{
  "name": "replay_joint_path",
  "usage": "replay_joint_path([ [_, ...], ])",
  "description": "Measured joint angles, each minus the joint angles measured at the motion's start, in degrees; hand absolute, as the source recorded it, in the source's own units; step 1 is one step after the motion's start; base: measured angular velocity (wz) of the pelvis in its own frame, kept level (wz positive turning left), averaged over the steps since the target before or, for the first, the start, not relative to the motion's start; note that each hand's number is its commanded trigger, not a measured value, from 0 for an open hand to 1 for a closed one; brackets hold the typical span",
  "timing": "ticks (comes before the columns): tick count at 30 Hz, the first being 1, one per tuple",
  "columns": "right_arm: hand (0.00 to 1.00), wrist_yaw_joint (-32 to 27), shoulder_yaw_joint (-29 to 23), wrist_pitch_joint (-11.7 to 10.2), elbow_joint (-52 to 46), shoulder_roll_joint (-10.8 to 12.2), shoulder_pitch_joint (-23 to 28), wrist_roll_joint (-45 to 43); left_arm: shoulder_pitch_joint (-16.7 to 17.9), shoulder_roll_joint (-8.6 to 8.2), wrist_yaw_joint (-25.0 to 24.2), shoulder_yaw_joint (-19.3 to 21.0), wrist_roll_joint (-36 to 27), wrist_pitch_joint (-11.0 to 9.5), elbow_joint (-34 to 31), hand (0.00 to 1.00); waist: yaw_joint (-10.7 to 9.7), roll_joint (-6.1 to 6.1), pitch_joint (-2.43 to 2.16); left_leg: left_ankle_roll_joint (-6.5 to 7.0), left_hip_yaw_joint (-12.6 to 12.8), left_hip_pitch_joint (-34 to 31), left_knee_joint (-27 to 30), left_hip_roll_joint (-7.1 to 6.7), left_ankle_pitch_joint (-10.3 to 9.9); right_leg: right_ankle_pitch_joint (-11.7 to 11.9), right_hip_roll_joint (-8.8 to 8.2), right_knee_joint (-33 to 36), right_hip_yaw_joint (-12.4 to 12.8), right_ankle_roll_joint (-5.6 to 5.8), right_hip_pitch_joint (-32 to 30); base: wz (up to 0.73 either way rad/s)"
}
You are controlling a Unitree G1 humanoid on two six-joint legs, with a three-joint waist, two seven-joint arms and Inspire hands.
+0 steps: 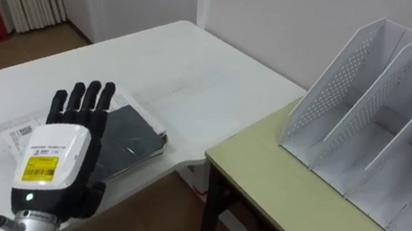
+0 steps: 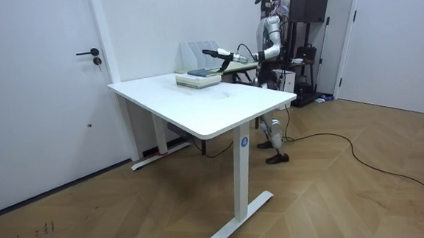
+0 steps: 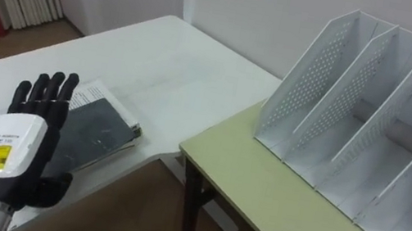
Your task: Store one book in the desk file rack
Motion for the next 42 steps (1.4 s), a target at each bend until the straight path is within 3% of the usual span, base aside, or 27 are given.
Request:
replay_joint_path([
  [5, 0.00, 0.08, -0.06, 0.04, 0.01, -0.14, -0.09, -0.04, 0.00, 0.00, -2.28, -0.01, -3.12, 0.76, 1.63, 0.00, -0.65, -0.02, 0.01, 0.00, -0.55, 0.16, 0.00, -0.01, 0.00, 0.00, 0.01, 0.26, -0.06, 0.00, -0.21, -0.02],
  [7, 0.00, 0.13, -0.67, 0.04, 0.02, -0.14, -0.23, -0.08, 0.00, -0.02, -3.19, -0.01, -4.01, 0.91, 1.92, 0.00, -0.64, 0.29, 0.18, 0.27, -2.28, 0.51, -0.15, 0.21, 0.16, -0.01, 0.20, 2.05, -0.31, -0.01, -1.27, -0.12],
  [9, 0.00, 0.11, -1.21, -0.01, 0.16, -0.18, -0.39, -0.10, 0.01, -0.03, -4.31, 0.04, -5.91, 1.72, 3.01, 0.00, -0.37, 1.04, 0.56, 0.87, -6.99, 1.52, -0.78, 1.38, 0.63, -0.06, 0.56, 8.42, -1.75, -0.08, -4.86, -0.35],
  [10, 0.00, 0.11, -1.21, -0.06, 0.02, -0.20, -0.47, -0.10, 0.01, -0.04, -4.64, 0.07, -6.19, 1.88, 3.25, 0.00, -0.34, 1.05, 0.55, 0.85, -7.21, 1.42, -0.67, 1.09, 0.63, 0.07, 0.11, 8.91, -1.81, -0.23, -4.60, -0.19],
  [11, 0.00, -0.09, -1.19, -0.14, -0.16, -0.07, -0.85, -0.06, -0.30, 0.06, -5.01, -0.13, -7.49, 1.38, 3.10, 0.00, -0.20, -0.83, 1.27, 0.28, -5.54, -0.62, 3.12, -0.42, 0.27, 0.33, -1.43, 7.57, -0.47, -0.53, -3.04, 0.33],
  [12, 0.00, -0.08, -2.21, -0.09, -0.03, -0.29, -0.27, 0.00, -1.59, -0.11, -5.89, -1.44, -7.83, 0.68, 3.47, 0.00, -0.56, -2.15, 0.78, 0.97, -3.30, -4.64, 2.32, -3.14, 0.60, 0.35, -3.51, 4.92, 3.54, -0.50, -1.66, 0.64],
  [13, 0.00, -0.04, -3.18, 0.02, 0.24, -0.72, -0.25, 0.03, -2.62, -0.17, -6.12, -2.46, -8.07, 0.54, 3.65, 0.00, -0.65, -2.06, 0.80, 2.03, -2.77, -6.83, -0.78, -4.14, 2.24, 0.31, -4.10, 4.60, 4.33, -0.43, -1.76, 0.93],
  [14, 0.00, -0.06, -4.53, 0.19, 0.79, -1.25, 0.36, -0.10, -4.13, -0.19, -6.43, -4.51, -8.37, 0.54, 4.02, 0.00, -0.42, -1.48, 0.61, 4.86, -0.10, -9.89, -3.25, -5.52, 9.38, -0.52, -5.07, 6.58, 4.16, 1.07, -3.40, 0.41],
  [15, 0.00, 0.06, -5.00, 0.36, 1.20, -1.36, 0.68, -0.04, -3.71, -0.28, -6.58, -5.29, -9.17, 0.71, 5.07, 0.00, 1.39, -1.19, 0.36, 5.18, 1.47, -9.48, -2.38, -5.08, 9.90, -1.31, -4.95, 7.57, 4.38, 1.63, -4.68, 0.00],
  [17, 0.00, 0.15, -4.89, -0.07, 1.08, -0.97, 0.36, -0.06, -3.80, -0.12, -7.07, -5.04, -11.03, 0.83, 6.67, 0.00, 2.02, -1.18, 0.43, 5.09, -0.56, -7.84, -1.57, -4.60, 9.83, -0.12, -3.84, 1.75, 4.29, 1.04, -5.07, -0.36],
  [18, 0.00, 0.05, -4.76, 0.51, 0.59, -1.19, -0.11, -0.11, -3.99, -0.32, -7.29, -4.56, -11.03, 0.98, 7.63, 0.00, 2.03, -0.94, 0.54, 4.35, -0.81, -6.82, -1.55, -4.60, 9.33, 4.89, -3.51, -0.52, 3.91, 1.08, -6.28, -0.08],
  [19, 0.00, -0.17, -4.54, 0.78, 0.45, -1.49, 0.06, -0.10, -3.86, -0.45, -7.60, -4.71, -11.08, 1.09, 8.18, 0.00, 1.27, -0.86, 0.17, 4.02, -1.07, -6.40, -1.69, -4.39, 8.94, 5.10, -3.29, 0.11, 3.29, 1.11, -6.19, 0.00],
  [20, 0.00, -0.31, -4.33, 1.92, -0.03, -1.69, 0.21, -0.20, -3.90, -0.29, -8.61, -4.69, -11.07, 1.24, 8.84, 0.00, 0.60, -0.20, -0.54, 3.77, -0.36, -5.78, -1.88, -4.17, 8.27, 4.91, -2.80, -0.10, 2.79, 1.11, -5.56, 0.05],
  [21, 0.00, -0.12, -4.33, 3.00, -0.46, -1.68, -0.08, -0.24, -3.90, -0.21, -9.18, -4.43, -11.08, 1.95, 9.01, 0.00, 0.17, 0.28, -0.70, 3.85, 0.04, -5.49, -1.87, -3.90, 7.76, 4.72, -2.23, -0.03, 2.91, 0.99, -5.44, -0.07],
  [24, 0.00, 1.09, -4.30, 3.21, -1.11, -1.15, -0.18, -0.17, -3.92, -0.26, -10.78, -4.32, -11.07, 3.16, 9.91, 0.00, -0.39, 0.70, -0.39, 3.65, 0.02, -5.02, -1.94, -3.21, 6.66, 4.73, -1.34, 0.10, 2.82, 0.81, -5.20, -0.03],
  [27, 0.00, 1.63, -4.34, 4.40, -1.21, -1.26, 0.30, 0.07, -3.84, -0.25, -12.19, -4.19, -11.06, 4.47, 10.29, 0.00, -0.24, 0.01, -0.04, 3.32, 0.00, -4.53, -1.67, -3.20, 6.16, 4.49, -1.02, -0.01, 3.10, 0.56, -4.64, -0.06],
  [31, 0.00, 1.75, -4.33, 5.63, -1.47, -1.31, 0.29, -0.03, -3.84, -0.38, -14.10, -4.23, -11.06, 4.94, 10.28, 0.00, -0.27, -0.02, -0.07, 3.36, -0.04, -4.26, -1.63, -3.11, 6.20, 4.51, -0.68, 0.10, 3.70, 0.48, -4.58, -0.07],
  [42, 0.00, 1.80, -4.37, 5.57, -4.41, -1.31, 0.10, -0.03, -3.84, -0.39, -16.45, -4.05, -11.03, 5.22, 8.59, 0.00, 0.18, 0.14, -0.15, 3.25, -0.02, -3.94, -1.86, -3.13, 6.13, 4.06, -0.62, 0.03, 3.70, 0.31, -4.36, 0.00],
])
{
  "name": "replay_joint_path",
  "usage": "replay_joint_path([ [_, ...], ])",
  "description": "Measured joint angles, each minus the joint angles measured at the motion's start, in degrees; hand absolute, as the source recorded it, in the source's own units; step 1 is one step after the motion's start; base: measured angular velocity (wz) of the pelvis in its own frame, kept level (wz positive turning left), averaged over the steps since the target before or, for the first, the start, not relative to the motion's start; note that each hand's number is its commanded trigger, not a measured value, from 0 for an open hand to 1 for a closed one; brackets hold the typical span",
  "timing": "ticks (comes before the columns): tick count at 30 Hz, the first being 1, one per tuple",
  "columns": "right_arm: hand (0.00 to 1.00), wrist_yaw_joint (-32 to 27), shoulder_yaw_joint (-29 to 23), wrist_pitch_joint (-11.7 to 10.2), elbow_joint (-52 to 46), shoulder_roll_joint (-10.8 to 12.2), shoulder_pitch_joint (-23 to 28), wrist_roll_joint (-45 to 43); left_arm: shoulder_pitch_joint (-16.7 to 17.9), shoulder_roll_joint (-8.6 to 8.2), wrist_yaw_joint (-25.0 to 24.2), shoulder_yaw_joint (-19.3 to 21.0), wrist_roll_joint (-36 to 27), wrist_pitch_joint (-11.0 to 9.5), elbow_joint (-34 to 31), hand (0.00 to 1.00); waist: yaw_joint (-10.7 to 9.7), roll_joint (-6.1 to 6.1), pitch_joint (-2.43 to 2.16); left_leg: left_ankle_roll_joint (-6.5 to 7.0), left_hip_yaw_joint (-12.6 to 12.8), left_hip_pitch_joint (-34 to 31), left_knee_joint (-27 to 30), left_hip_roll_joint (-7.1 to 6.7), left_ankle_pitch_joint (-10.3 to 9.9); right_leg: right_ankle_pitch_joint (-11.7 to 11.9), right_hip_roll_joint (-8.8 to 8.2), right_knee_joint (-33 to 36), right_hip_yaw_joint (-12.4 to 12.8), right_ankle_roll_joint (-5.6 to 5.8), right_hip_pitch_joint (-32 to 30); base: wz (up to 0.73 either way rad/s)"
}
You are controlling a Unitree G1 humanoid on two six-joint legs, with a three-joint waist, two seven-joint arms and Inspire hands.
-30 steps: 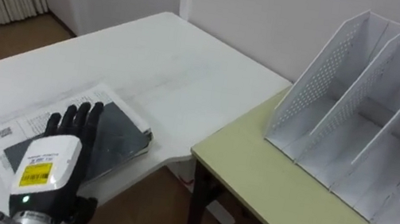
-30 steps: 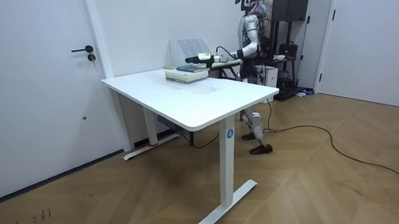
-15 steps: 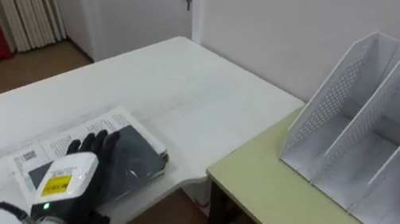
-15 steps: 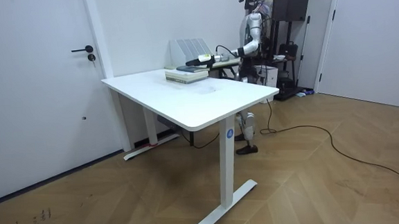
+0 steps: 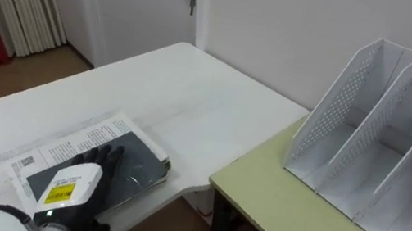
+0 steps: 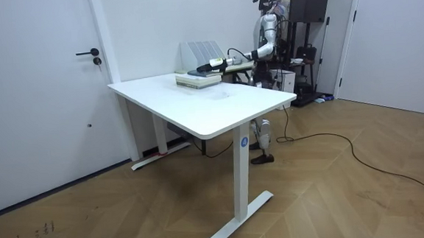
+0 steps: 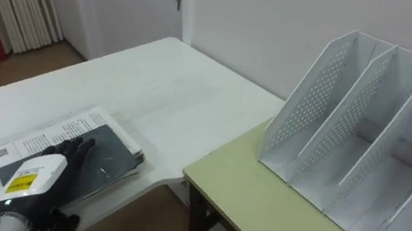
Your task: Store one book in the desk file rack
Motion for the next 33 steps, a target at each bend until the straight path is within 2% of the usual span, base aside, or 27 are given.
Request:
replay_joint_path([
  [1, 0.00, 0.00, 0.00, 0.00, -0.09, 0.00, -0.01, -0.02, 0.00, 0.00, -0.07, 0.00, -0.03, 0.00, 0.00, 0.22, 0.00, 0.00, 0.00, -0.01, 0.00, 0.00, 0.01, 0.01, -0.01, -0.02, 0.00, 0.00, -0.05, -0.01, 0.00, 0.00],
  [2, 0.00, 0.00, 0.00, 0.02, -0.19, 0.00, -0.02, -0.03, 0.00, 0.00, -0.13, 0.00, -0.04, 0.02, 0.00, 0.51, 0.00, 0.00, 0.00, -0.03, -0.01, 0.00, 0.01, 0.02, -0.02, -0.04, 0.00, 0.00, -0.10, -0.03, 0.00, 0.00],
  [4, 0.00, 0.00, 0.00, 0.03, -0.16, 0.00, -0.01, -0.02, 0.04, 0.00, -0.19, 0.00, -0.04, 0.07, 0.12, 0.69, -0.03, 0.01, 0.01, -0.05, 0.00, 0.00, 0.01, 0.04, -0.03, -0.06, 0.01, 0.02, -0.15, -0.06, 0.00, 0.00],
  [5, 0.00, -0.01, 0.00, 0.07, -0.12, 0.00, 0.02, -0.01, 0.11, 0.00, -0.19, 0.00, -0.04, 0.07, 0.14, 1.00, -0.03, 0.01, 0.01, -0.05, 0.00, 0.00, 0.02, 0.04, -0.03, -0.07, 0.01, 0.03, -0.18, -0.07, 0.00, 0.00],
  [14, 0.00, 0.00, -0.04, 0.80, 0.08, 0.00, 0.16, 0.00, -1.56, 0.05, 2.45, 2.22, 1.23, -0.05, 1.27, 1.00, -0.42, 0.01, 0.02, -0.11, 0.05, 0.11, -0.07, 0.04, -0.11, -0.08, 0.01, 0.02, -0.19, -0.08, 0.04, 0.00],
  [18, 0.00, -0.03, -0.05, 1.21, -0.03, -0.01, -0.06, -0.06, -1.57, -0.91, 3.95, 2.27, 1.50, -0.29, 1.25, 1.00, -0.27, -0.02, 0.01, -0.11, 0.04, 0.10, -0.09, 0.04, -0.12, -0.16, 0.02, 0.03, -0.21, -0.07, 0.14, 0.00],
  [26, 0.00, -0.07, 0.02, 1.29, -0.11, 0.01, 0.05, 0.10, -2.36, -1.32, 4.26, 3.33, 2.38, -0.26, 1.23, 1.00, -0.19, -0.06, 0.01, -0.19, 0.07, 0.87, -0.20, 0.09, -0.33, -0.36, 0.12, 0.08, -0.01, -0.12, 0.66, 0.00],
  [33, 0.00, 0.00, 0.02, 1.18, -1.99, -0.04, 0.07, 0.52, -2.33, -1.27, 4.36, 3.58, 2.36, 0.27, -1.87, 1.00, -0.20, -0.13, -0.01, -0.11, 0.22, 0.78, -0.22, 0.06, -0.66, -0.43, 0.12, 0.03, 0.28, -0.06, 0.59, -0.02],
])
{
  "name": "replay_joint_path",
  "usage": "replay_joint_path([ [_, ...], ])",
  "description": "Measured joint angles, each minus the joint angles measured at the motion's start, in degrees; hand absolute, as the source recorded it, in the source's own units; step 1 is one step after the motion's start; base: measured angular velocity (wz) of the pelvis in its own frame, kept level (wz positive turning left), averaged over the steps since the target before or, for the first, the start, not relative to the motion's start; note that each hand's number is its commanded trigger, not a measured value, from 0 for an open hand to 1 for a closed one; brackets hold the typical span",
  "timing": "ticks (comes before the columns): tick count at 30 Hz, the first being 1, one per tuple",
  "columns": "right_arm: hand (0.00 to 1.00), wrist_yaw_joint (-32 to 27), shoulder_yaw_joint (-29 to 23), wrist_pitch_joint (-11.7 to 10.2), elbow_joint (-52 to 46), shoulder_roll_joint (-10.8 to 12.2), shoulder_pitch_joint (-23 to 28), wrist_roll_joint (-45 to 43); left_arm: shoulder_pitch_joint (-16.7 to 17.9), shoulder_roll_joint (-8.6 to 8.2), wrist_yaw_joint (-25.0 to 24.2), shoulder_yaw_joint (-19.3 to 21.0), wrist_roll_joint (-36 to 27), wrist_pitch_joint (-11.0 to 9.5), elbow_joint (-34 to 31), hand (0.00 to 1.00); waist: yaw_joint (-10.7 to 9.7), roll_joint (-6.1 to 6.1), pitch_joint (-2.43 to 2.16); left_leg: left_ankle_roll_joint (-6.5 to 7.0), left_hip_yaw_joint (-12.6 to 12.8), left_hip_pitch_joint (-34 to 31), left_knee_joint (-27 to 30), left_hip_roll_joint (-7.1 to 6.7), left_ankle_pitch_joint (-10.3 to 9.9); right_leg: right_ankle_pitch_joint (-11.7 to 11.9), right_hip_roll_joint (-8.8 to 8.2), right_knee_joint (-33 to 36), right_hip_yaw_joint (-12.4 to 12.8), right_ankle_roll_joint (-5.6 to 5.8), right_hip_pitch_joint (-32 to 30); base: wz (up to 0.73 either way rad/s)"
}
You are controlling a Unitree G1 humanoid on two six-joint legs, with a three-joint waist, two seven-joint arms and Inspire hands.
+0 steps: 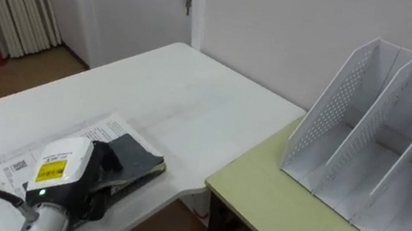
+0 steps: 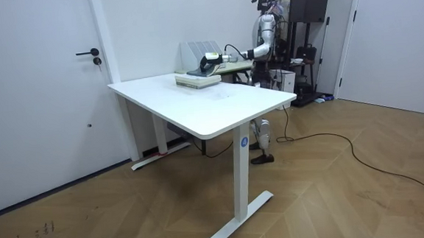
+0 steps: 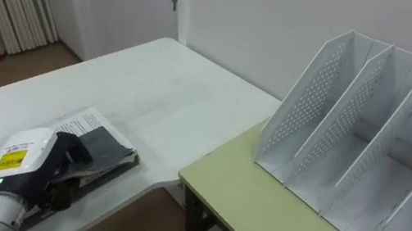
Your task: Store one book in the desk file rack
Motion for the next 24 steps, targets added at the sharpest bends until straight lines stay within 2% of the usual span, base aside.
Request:
replay_joint_path([
  [3, 0.00, 0.02, -0.05, -0.57, -3.13, -0.28, -0.04, 0.84, 0.95, 0.02, -0.75, 0.30, -0.29, 0.15, -2.22, 1.00, 0.26, -0.22, -0.01, 0.03, 0.10, -0.13, 0.03, -0.01, -0.25, -0.15, -0.01, -0.13, 0.00, 0.09, -0.09, 0.00],
  [7, 0.00, -0.02, -0.05, -3.41, -7.20, -0.79, -0.38, 2.02, 1.44, 0.09, -2.83, 0.71, -1.47, -0.64, -5.17, 1.00, 1.53, -0.80, -0.08, 0.05, 1.12, -0.13, 0.06, 0.06, -0.28, -0.15, -0.06, -0.39, 0.18, 0.10, 0.09, -0.01],
  [10, 0.00, 0.53, -0.04, -5.69, -11.60, -0.92, -0.86, 3.75, 1.53, 0.51, -3.51, 0.78, -6.03, -1.26, -7.61, 1.00, 1.89, -0.86, -0.27, 0.06, 1.30, -0.72, 0.18, 0.08, -0.28, -0.14, -0.17, -0.98, -0.36, 0.09, 0.01, 0.11],
  [13, 0.00, 2.96, 0.54, -6.91, -18.91, -0.95, -0.60, 4.01, 1.54, 1.68, -4.76, 0.85, -11.74, -2.39, -10.58, 1.00, 2.84, -1.22, -0.18, 0.06, 1.28, -0.97, 0.27, 0.23, -0.28, -0.14, -0.21, -1.00, -0.80, 0.09, -0.15, 0.05],
  [16, 0.00, 6.14, 1.89, -8.10, -26.78, -1.12, -0.26, 3.74, 1.60, 1.89, -6.59, 0.94, -17.90, -4.45, -13.47, 1.00, 3.91, -1.27, -0.19, 0.05, 1.30, -0.95, 0.43, 0.47, -0.29, -0.14, -0.31, -1.00, -1.00, 0.09, 0.08, 0.01],
  [18, 0.00, 8.55, 3.27, -9.79, -32.60, -1.25, -0.21, 3.73, 1.62, 1.89, -7.73, 0.90, -22.05, -7.35, -14.41, 1.00, 4.75, -1.30, -0.18, 0.05, 1.27, -0.76, 0.49, 0.50, -0.29, -0.14, -0.28, -0.95, -0.94, 0.09, 0.23, -0.02],
  [19, 0.00, 9.65, 3.17, -10.01, -33.20, -1.15, -0.19, 4.49, 1.72, 1.85, -8.05, 0.91, -23.67, -7.64, -14.76, 1.00, 4.82, -1.23, -0.21, 0.04, 1.28, -0.73, 0.49, 0.50, -0.29, -0.14, -0.29, -0.96, -1.13, 0.09, 0.29, 0.05],
  [21, 0.00, 13.08, 3.59, -9.94, -38.28, -1.18, 1.79, 4.38, 2.11, 1.77, -9.44, 1.41, -28.09, -8.31, -17.24, 1.00, 5.26, -1.02, -0.12, 0.04, 1.28, -0.70, 0.49, 0.57, -0.29, -0.14, -0.32, -0.95, -1.44, 0.09, 0.42, 0.03],
  [24, 0.00, 17.02, 4.16, -10.72, -44.77, -1.33, 1.94, 4.47, 2.33, 1.81, -11.00, 2.23, -35.21, -11.08, -17.45, 1.00, 4.96, -1.34, 0.33, 0.01, 1.24, 0.18, 0.50, 0.68, -0.31, -0.14, -0.21, -0.85, -1.26, 0.09, 1.21, -0.05],
])
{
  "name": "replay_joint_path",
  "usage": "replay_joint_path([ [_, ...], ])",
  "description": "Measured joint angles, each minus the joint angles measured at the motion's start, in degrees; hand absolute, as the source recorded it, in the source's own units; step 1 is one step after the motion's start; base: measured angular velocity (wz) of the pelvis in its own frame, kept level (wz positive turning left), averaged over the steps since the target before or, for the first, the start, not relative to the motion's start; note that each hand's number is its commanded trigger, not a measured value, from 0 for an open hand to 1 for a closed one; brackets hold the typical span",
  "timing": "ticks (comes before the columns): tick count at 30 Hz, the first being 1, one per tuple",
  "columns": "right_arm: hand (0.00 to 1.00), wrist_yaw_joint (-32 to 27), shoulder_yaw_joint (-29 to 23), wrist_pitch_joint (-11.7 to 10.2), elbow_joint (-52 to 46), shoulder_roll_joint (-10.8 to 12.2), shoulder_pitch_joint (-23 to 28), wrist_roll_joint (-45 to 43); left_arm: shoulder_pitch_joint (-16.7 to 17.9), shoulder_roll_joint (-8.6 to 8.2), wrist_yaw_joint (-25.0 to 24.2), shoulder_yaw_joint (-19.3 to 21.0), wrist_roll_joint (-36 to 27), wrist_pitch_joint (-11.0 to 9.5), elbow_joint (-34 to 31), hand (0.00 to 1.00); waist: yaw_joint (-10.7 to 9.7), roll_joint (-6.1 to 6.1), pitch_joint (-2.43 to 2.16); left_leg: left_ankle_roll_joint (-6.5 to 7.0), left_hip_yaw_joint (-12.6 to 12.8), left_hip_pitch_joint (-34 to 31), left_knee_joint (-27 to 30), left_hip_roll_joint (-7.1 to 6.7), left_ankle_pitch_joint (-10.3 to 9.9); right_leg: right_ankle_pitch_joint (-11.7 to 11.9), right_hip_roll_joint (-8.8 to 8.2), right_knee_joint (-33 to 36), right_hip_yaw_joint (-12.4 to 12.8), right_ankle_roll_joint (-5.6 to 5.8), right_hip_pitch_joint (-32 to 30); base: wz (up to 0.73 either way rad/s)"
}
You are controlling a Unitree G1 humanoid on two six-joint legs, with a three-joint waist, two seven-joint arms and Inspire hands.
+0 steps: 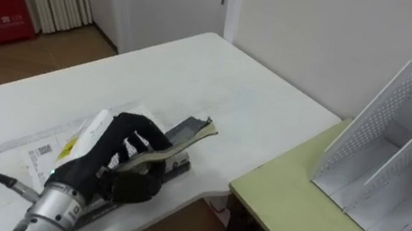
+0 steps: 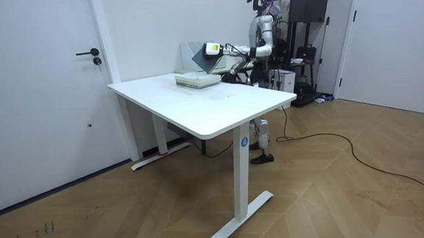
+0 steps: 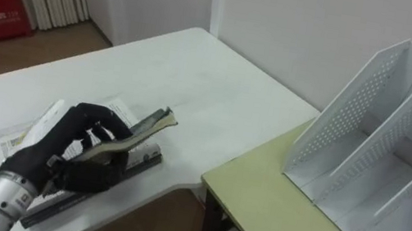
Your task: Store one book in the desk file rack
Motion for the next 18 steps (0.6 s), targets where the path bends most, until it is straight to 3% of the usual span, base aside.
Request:
replay_joint_path([
  [3, 0.00, 4.08, 0.66, -2.18, -5.56, -0.37, -0.03, 0.01, -0.01, -0.25, -1.94, 0.12, -8.39, -2.67, 0.00, 1.00, -0.16, -0.29, 0.65, -0.05, 0.00, -0.25, -0.01, 0.07, -0.05, 0.01, 0.06, 0.52, 0.04, -0.03, -0.45, -0.03],
  [6, 0.00, 7.36, 0.82, -2.34, -10.67, -1.55, -0.07, 0.25, -0.05, -0.21, -3.29, 0.45, -13.86, -4.08, 0.00, 1.00, 0.07, -0.36, 0.66, 0.03, 0.10, -0.50, 0.04, 0.02, -0.20, -0.08, 0.00, 1.05, 0.06, -0.05, -1.12, -0.04],
  [18, 0.00, 19.79, 0.93, -2.73, -25.67, -3.34, 0.04, 0.21, 0.01, -0.33, -11.94, 0.87, -29.24, -6.07, -0.85, 1.00, 1.13, -0.38, 0.54, 0.02, 0.07, -0.96, 0.77, 0.16, -0.21, -0.06, 0.05, 1.15, 0.09, -0.09, -1.30, -0.02],
])
